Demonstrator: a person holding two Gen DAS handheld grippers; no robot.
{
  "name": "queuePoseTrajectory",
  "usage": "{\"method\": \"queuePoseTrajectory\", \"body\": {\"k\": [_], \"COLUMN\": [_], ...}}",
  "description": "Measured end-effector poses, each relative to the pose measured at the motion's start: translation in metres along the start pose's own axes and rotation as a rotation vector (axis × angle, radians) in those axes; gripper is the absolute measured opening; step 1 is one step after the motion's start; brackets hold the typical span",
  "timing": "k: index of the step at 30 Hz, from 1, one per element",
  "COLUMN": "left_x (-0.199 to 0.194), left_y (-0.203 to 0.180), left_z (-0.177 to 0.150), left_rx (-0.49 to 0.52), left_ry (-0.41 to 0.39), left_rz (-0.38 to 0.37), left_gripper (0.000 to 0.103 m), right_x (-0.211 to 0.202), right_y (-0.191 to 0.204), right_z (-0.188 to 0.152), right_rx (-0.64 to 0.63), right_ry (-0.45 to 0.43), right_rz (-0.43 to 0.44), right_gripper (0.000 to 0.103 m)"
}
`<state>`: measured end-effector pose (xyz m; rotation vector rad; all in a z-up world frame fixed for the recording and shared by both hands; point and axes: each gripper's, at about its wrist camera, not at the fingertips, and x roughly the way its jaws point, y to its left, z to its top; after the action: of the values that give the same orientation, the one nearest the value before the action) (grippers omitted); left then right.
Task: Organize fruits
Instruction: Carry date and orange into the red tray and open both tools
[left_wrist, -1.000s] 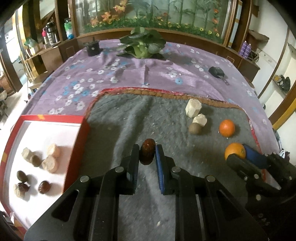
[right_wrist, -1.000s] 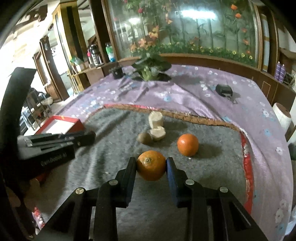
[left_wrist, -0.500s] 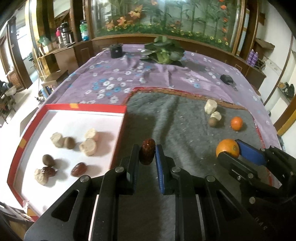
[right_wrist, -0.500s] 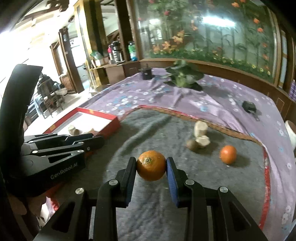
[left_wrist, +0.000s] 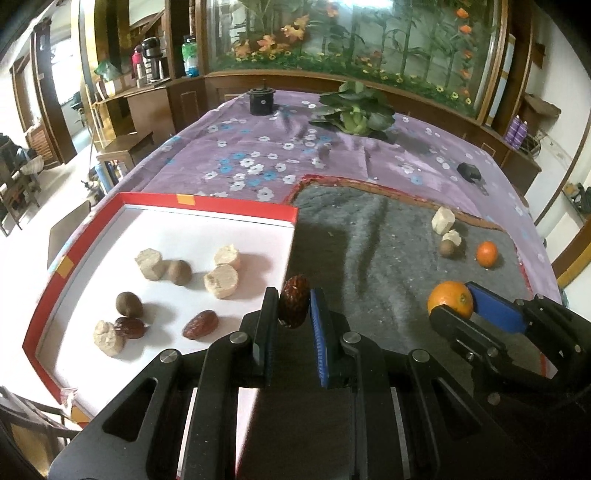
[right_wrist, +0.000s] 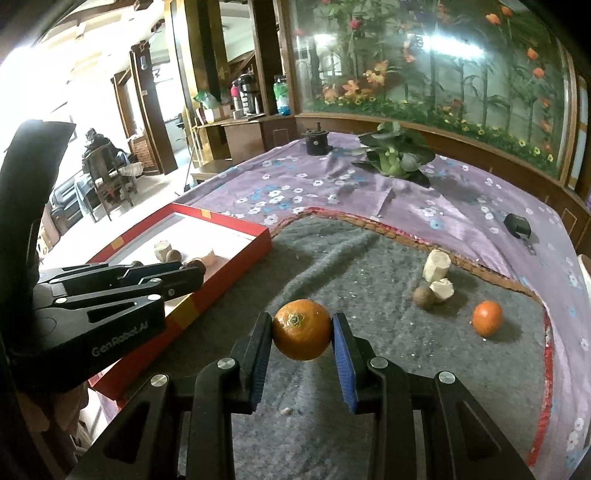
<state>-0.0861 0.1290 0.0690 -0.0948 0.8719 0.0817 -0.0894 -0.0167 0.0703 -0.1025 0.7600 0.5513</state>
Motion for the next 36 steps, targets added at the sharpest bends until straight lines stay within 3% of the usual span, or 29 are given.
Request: {"method": "queuePoseTrajectory", "body": {"k": [22, 36], "left_x": [-0.008, -0.009], "left_y": [0.072, 0.111], "left_z": [-0.019, -0.041], "left_rx": [-0.091, -0.138], "left_ry": [0.015, 0.066], "left_rz": [0.089, 0.103], "left_gripper": [0.017, 0.017], "right_x": [0.021, 0.053], "right_y": [0.043, 0.092], "right_z": [0.016, 0.032], "right_rx": [-0.081, -0.171], "right_ry": [0.025, 0.070], "right_rz": [0.057, 0.183], "right_gripper": [0.032, 0.032]}}
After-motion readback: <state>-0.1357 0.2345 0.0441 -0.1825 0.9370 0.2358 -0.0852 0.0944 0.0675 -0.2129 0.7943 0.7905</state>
